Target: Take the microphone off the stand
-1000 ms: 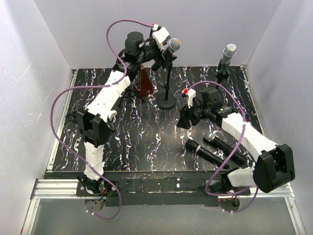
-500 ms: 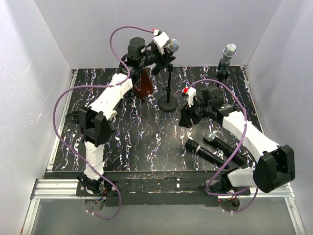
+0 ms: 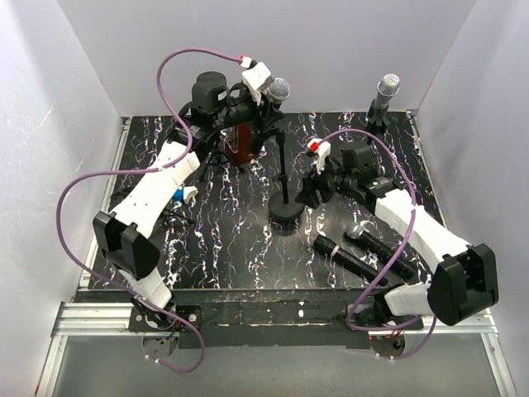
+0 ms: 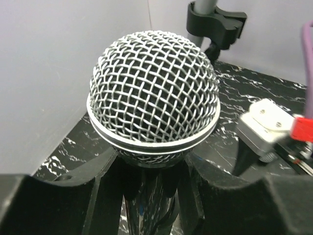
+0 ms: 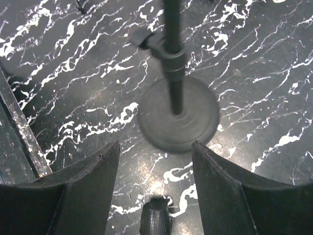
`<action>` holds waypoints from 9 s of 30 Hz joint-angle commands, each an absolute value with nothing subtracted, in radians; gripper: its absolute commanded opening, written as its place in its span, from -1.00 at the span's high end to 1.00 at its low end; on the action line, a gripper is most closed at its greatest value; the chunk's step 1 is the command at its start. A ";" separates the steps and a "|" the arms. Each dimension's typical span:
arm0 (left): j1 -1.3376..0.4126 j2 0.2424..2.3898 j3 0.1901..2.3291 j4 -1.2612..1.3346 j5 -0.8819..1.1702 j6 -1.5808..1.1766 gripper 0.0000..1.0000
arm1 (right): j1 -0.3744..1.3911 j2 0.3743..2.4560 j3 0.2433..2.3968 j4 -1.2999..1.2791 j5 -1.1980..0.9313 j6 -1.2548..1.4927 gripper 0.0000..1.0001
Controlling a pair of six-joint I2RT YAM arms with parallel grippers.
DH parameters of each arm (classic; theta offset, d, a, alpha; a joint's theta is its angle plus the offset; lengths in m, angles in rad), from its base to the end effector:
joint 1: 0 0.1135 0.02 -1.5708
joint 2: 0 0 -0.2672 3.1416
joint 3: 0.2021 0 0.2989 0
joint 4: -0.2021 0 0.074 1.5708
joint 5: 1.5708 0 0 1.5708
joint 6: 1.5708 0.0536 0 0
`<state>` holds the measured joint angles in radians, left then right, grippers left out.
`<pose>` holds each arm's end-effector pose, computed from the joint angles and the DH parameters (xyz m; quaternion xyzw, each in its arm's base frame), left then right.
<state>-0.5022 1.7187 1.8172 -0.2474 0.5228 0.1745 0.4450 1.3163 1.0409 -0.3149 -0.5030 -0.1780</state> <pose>0.3938 -0.2468 0.4484 0.4021 0.6345 -0.2960 0.5900 0.3060 0.1745 0.2829 -0.3734 0.7774 0.2783 0.4228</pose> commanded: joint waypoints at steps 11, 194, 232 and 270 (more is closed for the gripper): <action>-0.523 1.508 1.643 -0.276 0.483 0.179 1.00 | 0.440 1.336 1.019 0.180 -0.721 0.112 -0.38; -0.587 1.837 2.273 -1.386 0.500 1.220 -0.76 | 0.141 1.057 1.078 -1.008 -0.615 -0.878 -0.92; -0.558 1.796 2.131 -1.137 0.058 -0.179 1.00 | 0.413 1.558 1.408 -0.423 -0.661 0.182 -0.85; -0.284 1.698 1.981 -1.152 0.888 1.174 -0.86 | 0.377 1.606 1.387 -0.457 -0.692 0.172 -0.86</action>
<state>-0.2714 1.6932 2.0506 -1.0439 0.8791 0.7246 0.3809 1.6604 1.4017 -0.4706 -0.6651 0.1799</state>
